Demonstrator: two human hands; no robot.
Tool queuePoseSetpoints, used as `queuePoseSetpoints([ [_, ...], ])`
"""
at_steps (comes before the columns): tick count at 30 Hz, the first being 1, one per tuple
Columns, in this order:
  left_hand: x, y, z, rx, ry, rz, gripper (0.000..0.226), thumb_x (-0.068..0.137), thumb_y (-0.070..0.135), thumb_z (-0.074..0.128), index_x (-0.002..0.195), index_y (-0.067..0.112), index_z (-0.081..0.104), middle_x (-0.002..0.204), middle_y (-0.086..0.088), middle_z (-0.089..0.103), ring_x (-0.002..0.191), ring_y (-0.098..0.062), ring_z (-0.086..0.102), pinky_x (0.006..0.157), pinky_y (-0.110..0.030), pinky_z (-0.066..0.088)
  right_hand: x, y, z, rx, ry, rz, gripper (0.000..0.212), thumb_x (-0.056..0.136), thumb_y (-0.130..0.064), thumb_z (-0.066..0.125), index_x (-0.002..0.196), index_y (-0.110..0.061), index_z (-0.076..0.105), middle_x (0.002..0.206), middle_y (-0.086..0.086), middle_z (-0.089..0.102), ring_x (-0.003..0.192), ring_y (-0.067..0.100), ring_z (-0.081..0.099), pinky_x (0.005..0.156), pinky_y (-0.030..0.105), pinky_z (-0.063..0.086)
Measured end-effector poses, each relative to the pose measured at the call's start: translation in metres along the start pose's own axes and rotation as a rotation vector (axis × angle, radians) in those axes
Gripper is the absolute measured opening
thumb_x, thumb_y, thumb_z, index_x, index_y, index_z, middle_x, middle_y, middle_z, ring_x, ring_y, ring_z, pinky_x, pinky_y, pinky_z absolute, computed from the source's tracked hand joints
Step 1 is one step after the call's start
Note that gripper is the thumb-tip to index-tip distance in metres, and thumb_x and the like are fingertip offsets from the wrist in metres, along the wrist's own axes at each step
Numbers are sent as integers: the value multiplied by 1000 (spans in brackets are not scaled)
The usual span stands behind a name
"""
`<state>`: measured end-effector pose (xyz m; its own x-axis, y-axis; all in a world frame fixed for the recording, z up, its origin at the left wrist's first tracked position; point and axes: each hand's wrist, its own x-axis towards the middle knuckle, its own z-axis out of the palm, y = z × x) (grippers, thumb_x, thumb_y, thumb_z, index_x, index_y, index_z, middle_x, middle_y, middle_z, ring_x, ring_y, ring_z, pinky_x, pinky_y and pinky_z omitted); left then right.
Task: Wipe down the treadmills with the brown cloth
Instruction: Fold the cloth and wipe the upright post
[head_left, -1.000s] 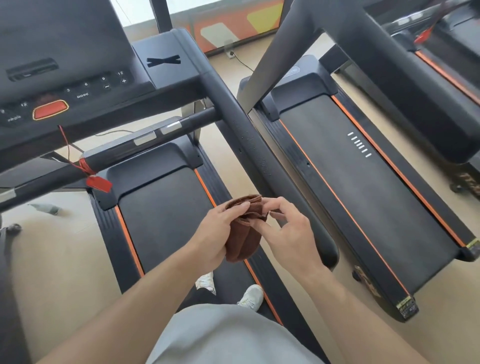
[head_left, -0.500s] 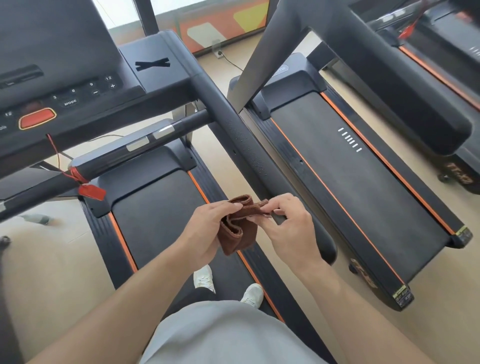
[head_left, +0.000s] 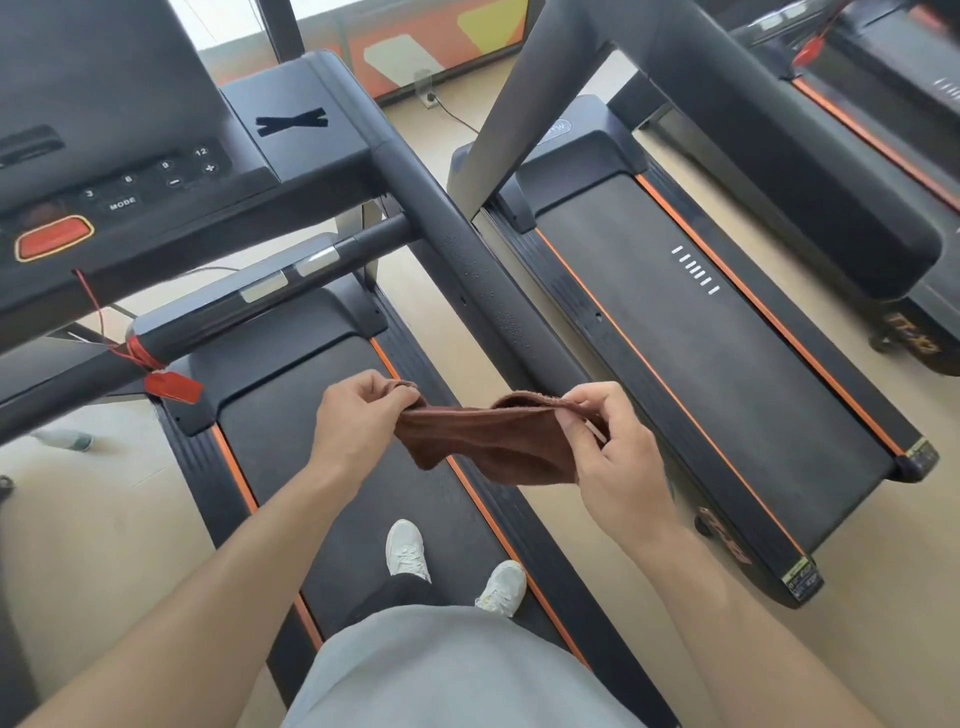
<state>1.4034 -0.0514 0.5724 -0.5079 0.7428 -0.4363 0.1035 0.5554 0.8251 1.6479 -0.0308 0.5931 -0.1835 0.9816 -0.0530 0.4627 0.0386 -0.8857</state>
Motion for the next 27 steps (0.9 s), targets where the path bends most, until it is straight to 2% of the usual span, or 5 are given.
queuePoseSetpoints([
  [6,-2,-13,26,108,-173,8,28,88,24,69,70,10,53,79,-12,72,67,-14,56,70,-42,53,-28,6,-50,-66,-231,203,9,96,-20,71,94,-29,71,87,-15,71,83,11,70,65,28,56],
  [11,-40,-8,65,23,-479,-75,31,93,21,70,69,14,52,64,6,67,55,-11,56,57,-22,46,-15,-1,-117,-155,-102,219,12,84,-15,81,81,-25,75,81,-10,75,80,7,69,74,14,49],
  [15,-34,12,81,-93,-381,-85,30,89,21,72,65,19,54,64,3,59,51,-12,52,51,-23,43,40,-13,-130,-247,-44,60,10,83,-22,84,85,-28,76,85,-18,74,84,0,68,78,8,45],
  [21,-1,9,91,-410,249,-381,39,97,36,61,131,22,49,126,4,54,105,-17,51,86,-34,40,119,38,-78,-622,-249,188,76,94,-63,58,158,-29,34,163,3,31,152,23,25,125,41,18],
  [27,-60,-5,167,-255,-283,-360,54,108,53,29,160,45,15,164,5,32,148,-24,34,122,-44,27,44,68,-42,-233,-347,466,53,99,-69,38,139,-40,57,135,-14,61,127,13,56,103,31,37],
])
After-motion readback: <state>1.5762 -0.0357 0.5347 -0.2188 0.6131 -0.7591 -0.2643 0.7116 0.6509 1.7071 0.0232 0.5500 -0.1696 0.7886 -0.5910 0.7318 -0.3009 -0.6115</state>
